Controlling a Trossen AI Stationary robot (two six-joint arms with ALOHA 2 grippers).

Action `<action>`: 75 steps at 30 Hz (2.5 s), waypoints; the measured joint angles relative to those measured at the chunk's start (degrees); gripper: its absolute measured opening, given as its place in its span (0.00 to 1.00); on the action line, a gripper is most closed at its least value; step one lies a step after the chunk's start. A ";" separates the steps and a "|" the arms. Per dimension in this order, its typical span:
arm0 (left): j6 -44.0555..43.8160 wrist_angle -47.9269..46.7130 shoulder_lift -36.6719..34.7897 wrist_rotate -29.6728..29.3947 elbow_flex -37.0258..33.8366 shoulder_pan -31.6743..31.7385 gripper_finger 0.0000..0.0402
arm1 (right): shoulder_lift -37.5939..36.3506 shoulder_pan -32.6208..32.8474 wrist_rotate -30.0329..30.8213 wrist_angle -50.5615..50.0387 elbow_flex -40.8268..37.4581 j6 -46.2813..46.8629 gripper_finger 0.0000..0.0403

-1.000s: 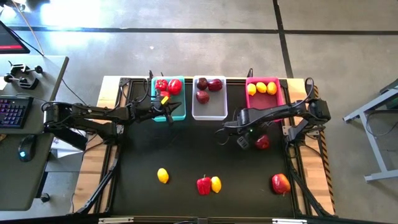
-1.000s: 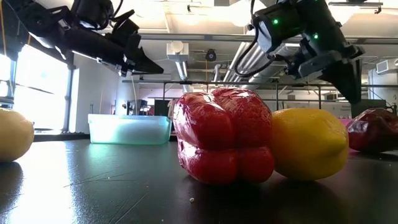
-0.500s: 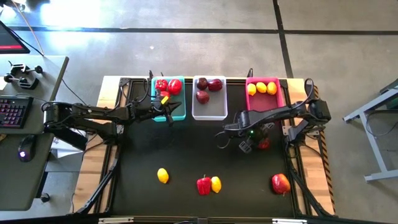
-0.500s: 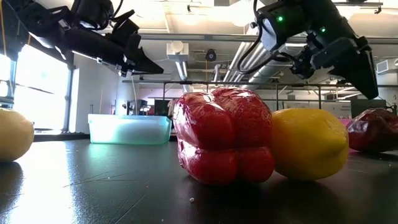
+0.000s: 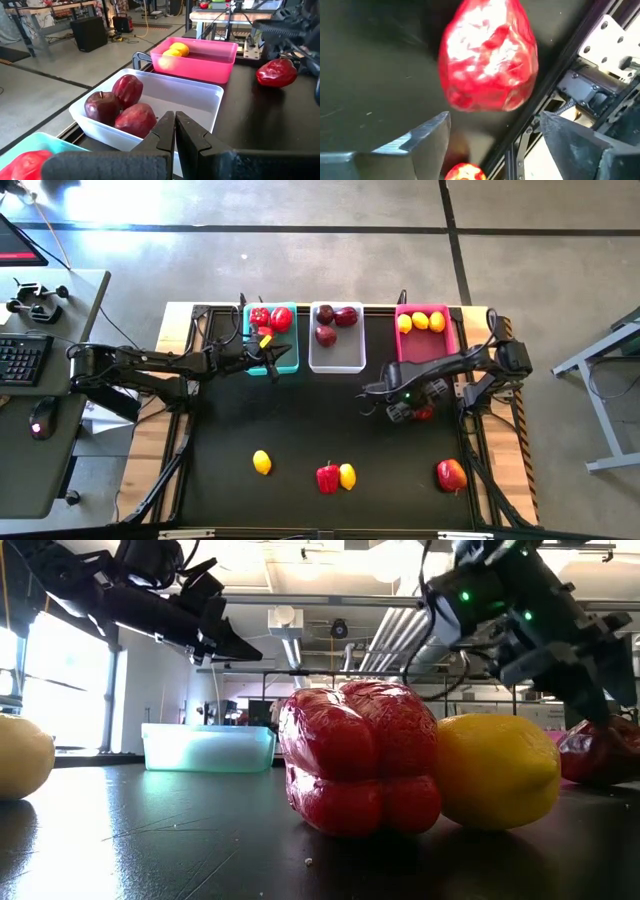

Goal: Sort produce into baskets
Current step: Put the apple into the white bin

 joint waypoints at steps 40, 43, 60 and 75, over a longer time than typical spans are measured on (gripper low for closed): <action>-0.91 -0.38 0.00 0.00 0.00 0.02 0.00 | -0.02 1.06 14.03 9.89 3.83 -21.77 0.22; -0.89 -1.02 -0.02 0.00 0.02 0.02 0.00 | -0.02 2.45 16.57 10.08 3.17 -25.91 0.21; -0.43 -1.88 -0.02 -0.44 0.02 0.04 0.00 | -2.23 4.05 17.87 -2.21 6.91 -24.95 0.13; -0.43 -3.35 -0.02 -0.46 0.02 0.04 0.00 | -4.33 -4.94 8.82 10.17 -4.40 -30.93 0.00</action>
